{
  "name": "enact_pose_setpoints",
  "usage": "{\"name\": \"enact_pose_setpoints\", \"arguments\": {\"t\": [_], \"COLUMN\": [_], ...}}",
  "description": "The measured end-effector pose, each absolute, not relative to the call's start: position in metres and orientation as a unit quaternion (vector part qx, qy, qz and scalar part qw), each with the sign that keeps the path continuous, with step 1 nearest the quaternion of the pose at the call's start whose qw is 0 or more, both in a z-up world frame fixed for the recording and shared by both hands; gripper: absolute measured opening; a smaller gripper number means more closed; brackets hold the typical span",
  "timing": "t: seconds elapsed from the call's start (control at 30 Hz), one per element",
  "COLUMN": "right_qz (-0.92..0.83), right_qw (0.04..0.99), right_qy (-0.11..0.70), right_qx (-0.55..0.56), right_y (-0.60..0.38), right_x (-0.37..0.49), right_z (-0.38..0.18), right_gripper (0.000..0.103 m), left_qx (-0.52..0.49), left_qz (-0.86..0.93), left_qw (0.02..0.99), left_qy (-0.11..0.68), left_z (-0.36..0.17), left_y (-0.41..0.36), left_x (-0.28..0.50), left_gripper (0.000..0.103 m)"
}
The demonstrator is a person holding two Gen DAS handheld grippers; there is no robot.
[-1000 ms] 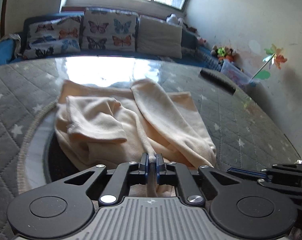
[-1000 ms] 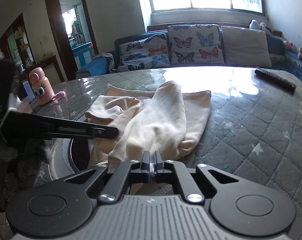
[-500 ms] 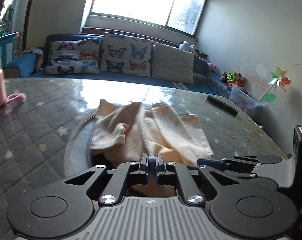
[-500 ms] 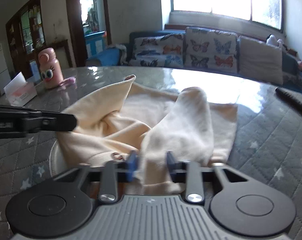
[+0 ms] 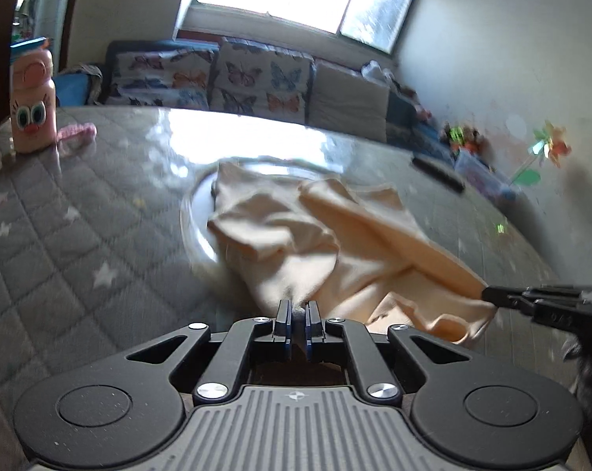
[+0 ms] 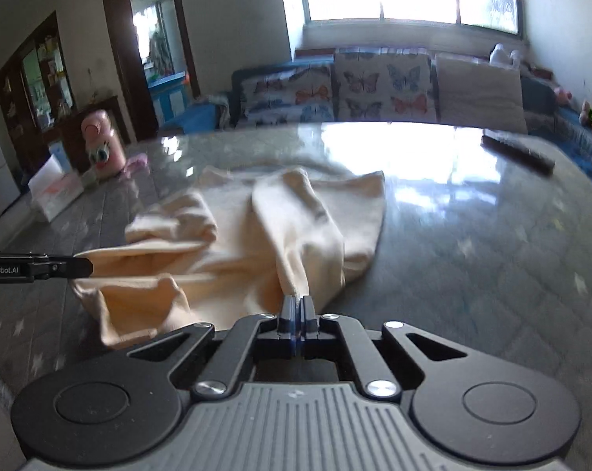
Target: Fold clothes
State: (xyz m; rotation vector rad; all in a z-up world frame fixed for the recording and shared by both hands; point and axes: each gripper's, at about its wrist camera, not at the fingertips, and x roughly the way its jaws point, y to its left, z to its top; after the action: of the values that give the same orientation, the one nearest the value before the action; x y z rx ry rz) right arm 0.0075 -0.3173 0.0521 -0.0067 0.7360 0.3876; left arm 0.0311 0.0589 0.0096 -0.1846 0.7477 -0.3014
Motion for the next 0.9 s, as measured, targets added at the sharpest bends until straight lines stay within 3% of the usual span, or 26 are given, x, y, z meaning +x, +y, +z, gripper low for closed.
{"name": "enact_pose_setpoints", "arguments": {"t": [0.17,0.23,0.3,0.43,0.53,0.63,0.8,0.9], "right_qz": [0.213,0.220,0.228,0.237,0.244,0.248,0.256,0.252], "right_qw": [0.901,0.904,0.907,0.910,0.907,0.904,0.895,0.892], "right_qy": [0.378,0.366,0.352,0.335,0.332,0.334,0.342,0.349], "right_qx": [-0.032,-0.036,-0.043,-0.064,-0.081,-0.098,-0.128,-0.139], "right_y": [-0.317,-0.315,-0.309,-0.286,-0.269,-0.251,-0.225,-0.215], "right_x": [-0.002,0.002,0.011,0.035,0.059,0.085,0.114,0.128], "right_z": [0.053,0.060,0.067,0.066,0.061,0.054,0.036,0.025], "right_gripper": [0.011,0.013,0.019,0.033,0.034,0.036,0.036,0.036], "left_qx": [-0.088,-0.087,-0.088,-0.101,-0.096,-0.089,-0.096,-0.102], "left_qz": [-0.143,-0.138,-0.127,-0.108,-0.103,-0.099,-0.100,-0.101], "left_qw": [0.916,0.921,0.927,0.928,0.928,0.926,0.923,0.926], "left_qy": [0.365,0.353,0.343,0.342,0.346,0.353,0.358,0.349], "left_z": [0.008,0.013,0.017,0.017,0.011,0.002,-0.006,-0.003], "left_y": [0.064,0.066,0.067,0.068,0.063,0.058,0.062,0.067], "left_x": [0.028,0.031,0.040,0.067,0.084,0.098,0.107,0.106], "left_gripper": [0.014,0.030,0.040,0.047,0.048,0.042,0.009,0.005]}}
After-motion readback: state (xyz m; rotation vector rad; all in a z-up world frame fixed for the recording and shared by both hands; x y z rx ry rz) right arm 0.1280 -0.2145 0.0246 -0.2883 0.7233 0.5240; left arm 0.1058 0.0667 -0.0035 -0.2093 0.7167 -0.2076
